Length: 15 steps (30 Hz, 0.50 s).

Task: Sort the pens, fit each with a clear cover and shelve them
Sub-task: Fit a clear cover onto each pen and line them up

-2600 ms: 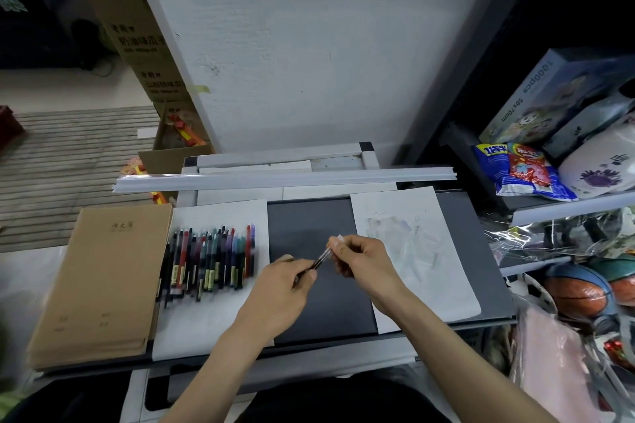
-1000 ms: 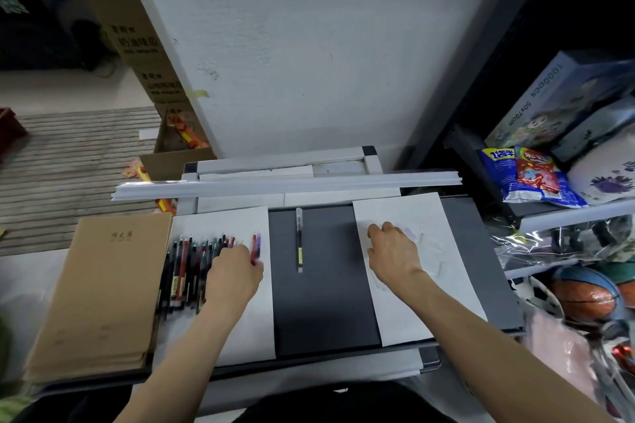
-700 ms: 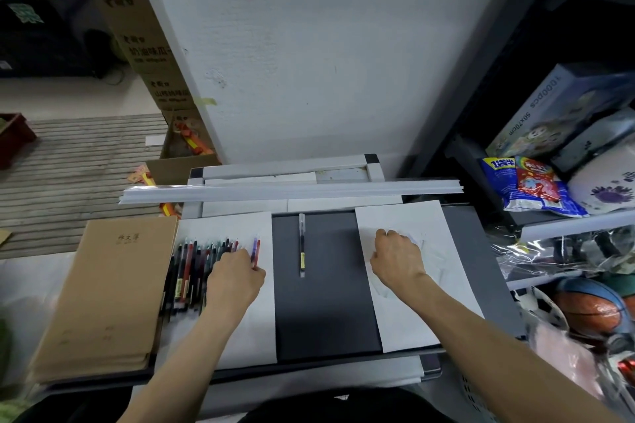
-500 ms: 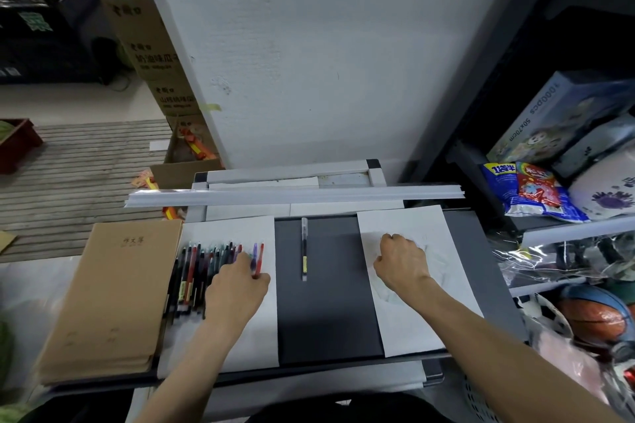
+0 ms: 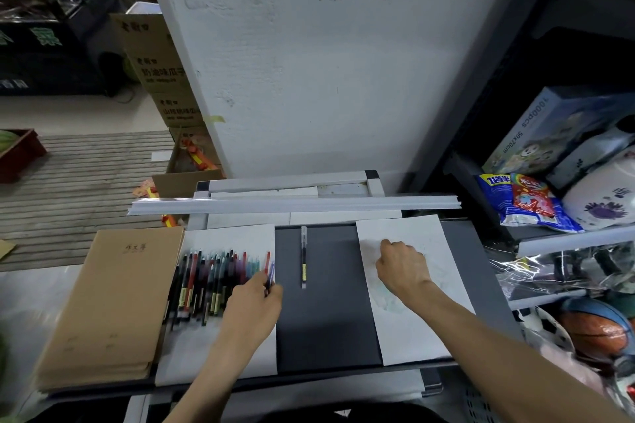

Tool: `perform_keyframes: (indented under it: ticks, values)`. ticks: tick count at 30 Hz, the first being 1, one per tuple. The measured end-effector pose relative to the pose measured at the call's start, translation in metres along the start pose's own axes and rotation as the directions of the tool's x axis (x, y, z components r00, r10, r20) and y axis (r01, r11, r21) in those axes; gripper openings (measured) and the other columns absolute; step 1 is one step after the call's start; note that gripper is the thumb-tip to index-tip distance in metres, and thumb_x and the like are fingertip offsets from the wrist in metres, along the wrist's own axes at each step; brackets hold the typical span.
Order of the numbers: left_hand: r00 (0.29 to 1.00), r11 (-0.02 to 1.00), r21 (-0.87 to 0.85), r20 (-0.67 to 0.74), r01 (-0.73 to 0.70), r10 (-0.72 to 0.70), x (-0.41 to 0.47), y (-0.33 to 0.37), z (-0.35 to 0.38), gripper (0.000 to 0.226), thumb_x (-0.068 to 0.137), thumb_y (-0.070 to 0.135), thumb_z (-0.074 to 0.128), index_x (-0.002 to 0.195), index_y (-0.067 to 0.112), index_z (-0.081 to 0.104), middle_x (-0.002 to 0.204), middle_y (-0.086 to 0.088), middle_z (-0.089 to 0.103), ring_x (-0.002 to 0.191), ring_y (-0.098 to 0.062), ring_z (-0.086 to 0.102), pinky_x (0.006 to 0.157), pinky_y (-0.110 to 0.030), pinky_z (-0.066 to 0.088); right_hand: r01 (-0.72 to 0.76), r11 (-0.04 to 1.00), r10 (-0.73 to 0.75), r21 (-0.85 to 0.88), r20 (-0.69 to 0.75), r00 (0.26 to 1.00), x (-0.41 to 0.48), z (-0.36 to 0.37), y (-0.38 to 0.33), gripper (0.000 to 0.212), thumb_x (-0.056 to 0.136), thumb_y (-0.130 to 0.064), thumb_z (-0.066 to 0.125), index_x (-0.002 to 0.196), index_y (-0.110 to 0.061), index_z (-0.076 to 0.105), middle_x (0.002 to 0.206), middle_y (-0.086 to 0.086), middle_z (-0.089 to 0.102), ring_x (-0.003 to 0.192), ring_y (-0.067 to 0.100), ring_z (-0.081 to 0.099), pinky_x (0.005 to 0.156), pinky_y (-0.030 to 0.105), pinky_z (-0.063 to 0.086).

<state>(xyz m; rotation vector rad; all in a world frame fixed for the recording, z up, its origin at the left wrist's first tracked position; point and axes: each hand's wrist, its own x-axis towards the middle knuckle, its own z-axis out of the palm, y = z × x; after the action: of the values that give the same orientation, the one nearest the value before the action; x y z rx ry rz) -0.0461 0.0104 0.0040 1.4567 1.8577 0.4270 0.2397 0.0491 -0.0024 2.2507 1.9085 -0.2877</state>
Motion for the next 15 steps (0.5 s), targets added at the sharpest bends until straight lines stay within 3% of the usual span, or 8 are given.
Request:
perform_keyframes:
  ticks: [3, 5, 7, 9, 12, 13, 15]
  values:
    - [0.993, 0.975, -0.221, 0.118, 0.021, 0.006, -0.008, 0.005, 0.000, 0.025, 0.095, 0.022, 0.049, 0.075, 0.008, 0.049, 0.059, -0.005, 0.053, 0.054, -0.022, 0.046, 0.059, -0.039, 0.038, -0.057, 0.979, 0.074, 0.194, -0.082, 0.994, -0.003, 0.000, 0.001, 0.008, 0.099, -0.019, 0.047, 0.096, -0.013, 0.052, 0.081, 0.001, 0.058, 0.075, 0.028, 0.054, 0.064, 0.034, 0.043]
    - [0.986, 0.926, -0.374, 0.166, 0.052, 0.012, -0.016, 0.011, -0.001, 0.024, 0.087, 0.031, 0.049, 0.076, 0.011, 0.056, 0.060, -0.003, 0.047, 0.056, -0.021, 0.040, 0.059, -0.043, 0.033, -0.074, 0.876, 0.134, 0.477, -0.092, 0.987, -0.013, -0.007, -0.005, 0.012, 0.101, -0.027, 0.053, 0.098, -0.017, 0.060, 0.081, -0.003, 0.067, 0.077, 0.024, 0.061, 0.068, 0.035, 0.051]
    - [0.981, 0.895, -0.442, 0.194, 0.067, 0.022, -0.025, 0.021, -0.003, 0.022, 0.082, 0.034, 0.048, 0.071, 0.021, 0.063, 0.062, -0.001, 0.044, 0.058, -0.020, 0.035, 0.060, -0.041, 0.028, -0.043, 0.725, 0.120, 0.688, -0.065, 0.991, -0.031, -0.020, -0.018, 0.005, 0.100, -0.026, 0.060, 0.102, -0.023, 0.064, 0.082, -0.010, 0.073, 0.079, 0.015, 0.067, 0.071, 0.024, 0.053]
    - [0.974, 0.889, -0.459, 0.202, -0.001, 0.105, -0.035, 0.028, -0.006, 0.024, 0.093, 0.032, 0.052, 0.075, 0.025, 0.066, 0.064, -0.002, 0.041, 0.059, -0.019, 0.034, 0.059, -0.038, 0.026, -0.030, 0.451, 0.048, 0.892, 0.009, 0.999, -0.053, -0.038, -0.033, 0.015, 0.100, -0.013, 0.063, 0.111, -0.022, 0.067, 0.084, -0.006, 0.078, 0.082, 0.015, 0.073, 0.077, 0.019, 0.056]
    - [0.951, 0.860, -0.494, 0.184, -0.131, 0.251, -0.048, 0.036, -0.009, 0.026, 0.109, 0.029, 0.049, 0.092, 0.026, 0.069, 0.064, 0.001, 0.036, 0.060, -0.017, 0.032, 0.054, -0.029, 0.027, -0.136, -0.092, -0.051, 0.986, 0.132, 0.990, -0.080, -0.060, -0.051, 0.023, 0.100, -0.001, 0.061, 0.120, -0.010, 0.070, 0.096, 0.015, 0.079, 0.090, 0.029, 0.076, 0.085, 0.033, 0.062]
    - [0.946, 0.857, -0.487, 0.166, -0.168, 0.280, -0.051, 0.039, -0.010, 0.025, 0.109, 0.030, 0.048, 0.097, 0.028, 0.070, 0.064, 0.003, 0.036, 0.060, -0.015, 0.033, 0.054, -0.025, 0.029, -0.176, -0.217, -0.073, 0.960, 0.164, 0.984, -0.087, -0.066, -0.055, 0.021, 0.101, -0.003, 0.061, 0.119, -0.008, 0.070, 0.100, 0.020, 0.078, 0.092, 0.031, 0.076, 0.085, 0.033, 0.062]
    - [0.937, 0.861, -0.456, 0.138, -0.227, 0.320, -0.055, 0.045, -0.014, 0.023, 0.109, 0.033, 0.048, 0.103, 0.032, 0.070, 0.063, 0.006, 0.038, 0.060, -0.013, 0.038, 0.056, -0.020, 0.033, -0.232, -0.368, -0.105, 0.900, 0.208, 0.972, -0.097, -0.073, -0.061, 0.020, 0.101, -0.011, 0.062, 0.118, -0.004, 0.071, 0.103, 0.024, 0.076, 0.094, 0.033, 0.075, 0.085, 0.032, 0.062]
